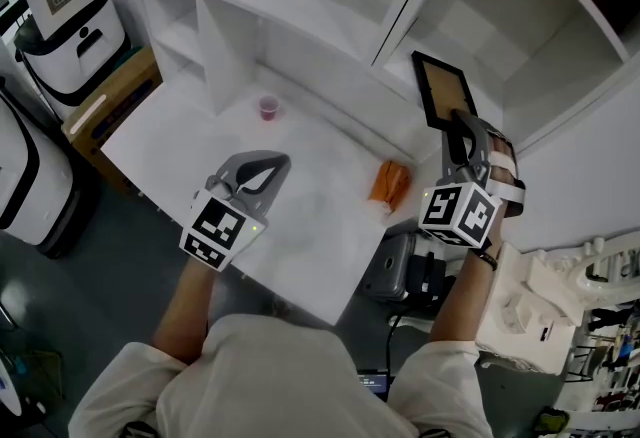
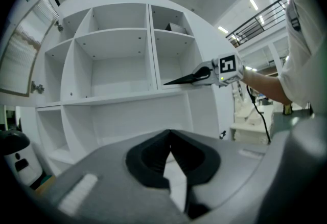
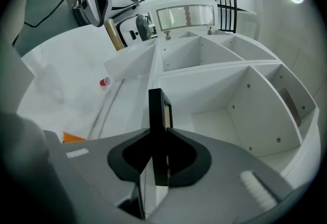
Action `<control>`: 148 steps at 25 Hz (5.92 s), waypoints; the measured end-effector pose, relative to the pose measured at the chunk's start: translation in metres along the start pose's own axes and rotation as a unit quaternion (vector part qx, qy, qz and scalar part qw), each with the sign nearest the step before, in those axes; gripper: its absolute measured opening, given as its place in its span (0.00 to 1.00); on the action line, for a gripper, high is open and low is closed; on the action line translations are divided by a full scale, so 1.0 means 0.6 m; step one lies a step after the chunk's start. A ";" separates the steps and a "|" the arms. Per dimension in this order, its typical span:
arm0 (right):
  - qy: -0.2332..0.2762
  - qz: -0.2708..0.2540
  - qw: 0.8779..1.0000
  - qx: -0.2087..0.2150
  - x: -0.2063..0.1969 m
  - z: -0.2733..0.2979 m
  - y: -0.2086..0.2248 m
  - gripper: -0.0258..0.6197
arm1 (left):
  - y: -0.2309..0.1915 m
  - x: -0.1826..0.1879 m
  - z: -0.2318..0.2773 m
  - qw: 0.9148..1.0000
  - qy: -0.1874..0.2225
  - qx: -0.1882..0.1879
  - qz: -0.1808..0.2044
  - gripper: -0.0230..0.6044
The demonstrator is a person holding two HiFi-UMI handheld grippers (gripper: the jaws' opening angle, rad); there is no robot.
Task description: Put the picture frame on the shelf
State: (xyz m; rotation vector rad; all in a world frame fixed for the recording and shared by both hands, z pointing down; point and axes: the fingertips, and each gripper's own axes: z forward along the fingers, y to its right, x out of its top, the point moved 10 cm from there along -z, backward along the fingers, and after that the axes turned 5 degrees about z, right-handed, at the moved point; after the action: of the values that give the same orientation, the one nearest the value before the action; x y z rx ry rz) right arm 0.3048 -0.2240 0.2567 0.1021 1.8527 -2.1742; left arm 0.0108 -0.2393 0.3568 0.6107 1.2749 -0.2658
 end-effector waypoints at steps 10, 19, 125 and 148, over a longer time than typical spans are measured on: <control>0.006 0.005 1.000 0.001 -0.003 0.004 -0.001 0.17 | 0.003 0.000 0.007 1.000 -0.003 -0.002 0.001 0.04; 0.008 0.013 1.000 0.002 -0.006 0.000 -0.001 0.20 | 0.002 -0.001 0.013 1.000 -0.006 -0.006 -0.001 0.04; -0.044 0.031 0.998 0.034 0.039 0.061 -0.061 0.96 | -0.004 -0.024 -0.119 0.999 -0.027 0.024 0.009 0.04; -0.061 0.088 0.994 0.025 0.056 -0.146 -0.152 0.58 | 0.077 -0.044 -0.208 0.999 -0.003 -0.050 0.014 0.04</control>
State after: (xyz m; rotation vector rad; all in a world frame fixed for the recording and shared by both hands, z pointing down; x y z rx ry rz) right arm 0.2379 -0.1316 0.3207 0.1341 1.6569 -2.0601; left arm -0.0740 -0.1353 0.3743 0.5421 1.2651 -0.1802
